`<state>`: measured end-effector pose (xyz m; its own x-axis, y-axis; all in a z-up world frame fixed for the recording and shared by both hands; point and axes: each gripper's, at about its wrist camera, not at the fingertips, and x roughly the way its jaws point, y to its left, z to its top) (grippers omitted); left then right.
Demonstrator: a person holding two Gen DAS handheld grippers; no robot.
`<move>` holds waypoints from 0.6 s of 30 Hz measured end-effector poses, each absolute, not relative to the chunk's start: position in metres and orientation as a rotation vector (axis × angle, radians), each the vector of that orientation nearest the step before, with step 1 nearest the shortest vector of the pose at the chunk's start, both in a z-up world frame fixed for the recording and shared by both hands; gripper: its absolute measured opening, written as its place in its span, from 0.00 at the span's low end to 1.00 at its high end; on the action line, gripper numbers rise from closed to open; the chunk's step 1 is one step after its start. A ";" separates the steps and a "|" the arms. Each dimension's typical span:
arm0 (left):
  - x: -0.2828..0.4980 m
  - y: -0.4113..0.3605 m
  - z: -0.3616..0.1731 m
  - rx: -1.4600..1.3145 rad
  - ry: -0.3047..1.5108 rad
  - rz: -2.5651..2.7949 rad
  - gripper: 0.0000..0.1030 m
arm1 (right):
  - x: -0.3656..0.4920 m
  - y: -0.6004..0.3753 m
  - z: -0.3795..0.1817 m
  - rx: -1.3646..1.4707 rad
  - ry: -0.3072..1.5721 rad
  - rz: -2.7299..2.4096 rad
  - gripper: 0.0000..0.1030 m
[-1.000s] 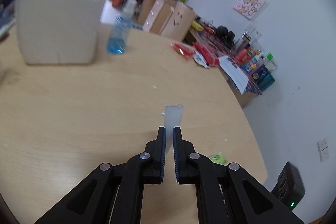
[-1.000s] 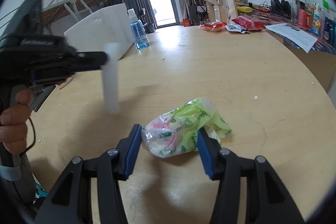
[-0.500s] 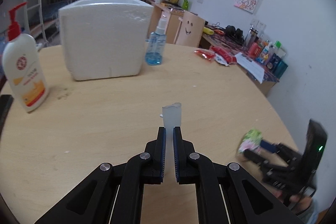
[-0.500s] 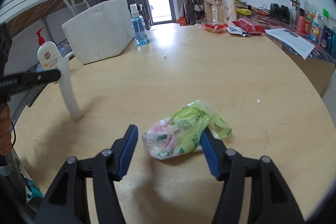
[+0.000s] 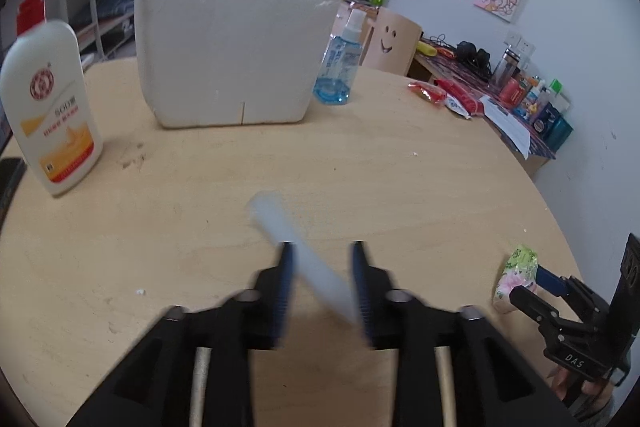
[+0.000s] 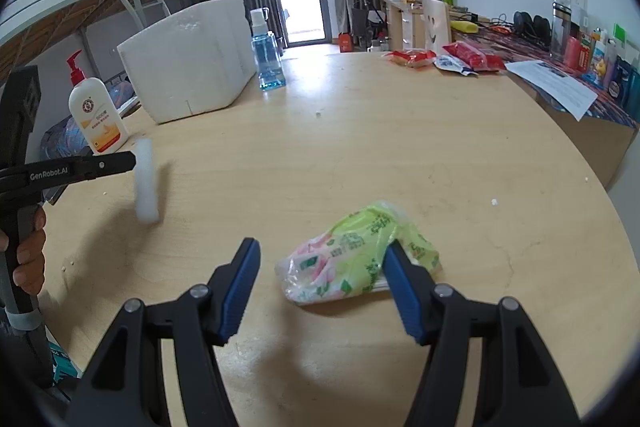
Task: Organize soft objects
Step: 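Lift the white foam tube up off the wipe pack with the left gripper, then close the right gripper on the floral wet-wipe pack and lift it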
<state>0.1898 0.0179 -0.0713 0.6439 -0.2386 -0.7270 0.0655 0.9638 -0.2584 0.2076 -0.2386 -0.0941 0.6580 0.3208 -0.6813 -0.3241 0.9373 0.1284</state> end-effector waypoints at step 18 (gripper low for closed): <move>0.206 0.003 -0.093 -0.196 0.921 0.015 0.52 | 0.202 -0.249 -0.096 0.013 0.752 0.356 0.66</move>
<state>0.2064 0.0032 -0.0928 0.6061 -0.0711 -0.7922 -0.0967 0.9820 -0.1621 0.2022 -0.2486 -0.0960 0.6737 0.3209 -0.6657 -0.3114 0.9402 0.1381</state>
